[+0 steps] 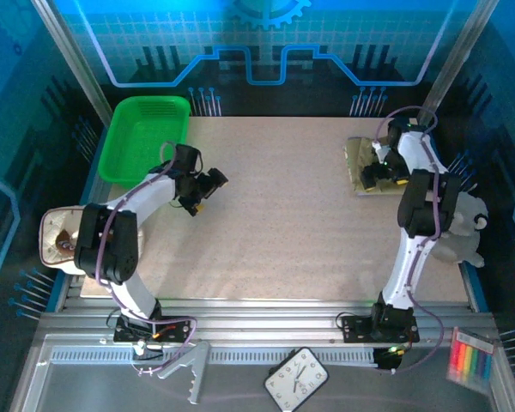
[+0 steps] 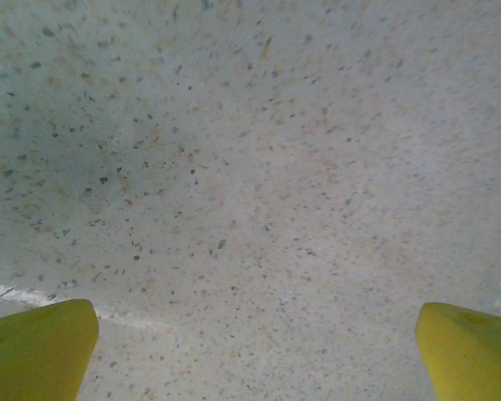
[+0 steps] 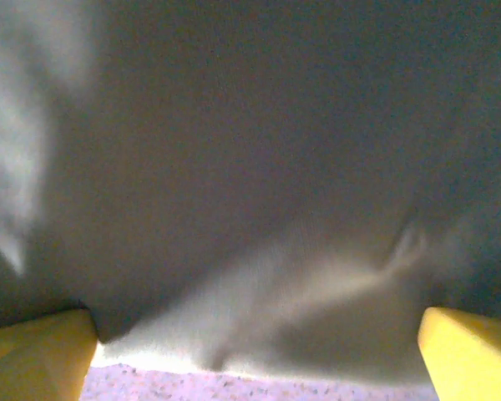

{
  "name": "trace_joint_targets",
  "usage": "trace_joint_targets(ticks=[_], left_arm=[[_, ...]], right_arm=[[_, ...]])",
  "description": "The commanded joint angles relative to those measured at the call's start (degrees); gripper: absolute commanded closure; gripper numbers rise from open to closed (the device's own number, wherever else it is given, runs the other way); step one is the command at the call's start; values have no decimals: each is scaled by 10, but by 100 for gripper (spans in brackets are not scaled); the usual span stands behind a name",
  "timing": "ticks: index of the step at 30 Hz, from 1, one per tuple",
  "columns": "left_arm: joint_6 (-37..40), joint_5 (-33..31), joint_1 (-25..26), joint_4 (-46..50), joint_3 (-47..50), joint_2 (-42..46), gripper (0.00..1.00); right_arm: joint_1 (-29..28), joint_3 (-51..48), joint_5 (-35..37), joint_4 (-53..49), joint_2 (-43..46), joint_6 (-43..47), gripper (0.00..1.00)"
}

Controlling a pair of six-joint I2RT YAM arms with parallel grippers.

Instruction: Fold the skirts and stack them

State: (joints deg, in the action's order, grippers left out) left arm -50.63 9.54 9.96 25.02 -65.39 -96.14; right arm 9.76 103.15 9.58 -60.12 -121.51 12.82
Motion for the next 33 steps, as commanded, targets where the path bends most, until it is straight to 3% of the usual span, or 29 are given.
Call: trace_joint_targets(ticks=[1, 5, 12, 15, 22, 27, 33], left_arm=[[27, -40, -10, 3, 7, 69, 1], [59, -115, -12, 7, 32, 151, 1], [95, -265, -56, 14, 115, 285, 1], [107, -318, -80, 10, 146, 315, 1], [131, -532, -92, -16, 222, 331, 1], [228, -515, -113, -151, 292, 311, 1], [296, -373, -164, -242, 321, 241, 1]], right_arm=[[-4, -41, -12, 44, 114, -47, 0], [-13, -129, -25, 120, 238, -111, 0], [-20, -375, -114, 359, 468, -217, 0], [-19, -477, -105, 442, 543, -250, 0], [-19, -726, -52, 659, 648, -253, 0], [-19, -799, -29, 726, 615, -244, 0], [-20, -816, -101, 845, 544, -195, 0]])
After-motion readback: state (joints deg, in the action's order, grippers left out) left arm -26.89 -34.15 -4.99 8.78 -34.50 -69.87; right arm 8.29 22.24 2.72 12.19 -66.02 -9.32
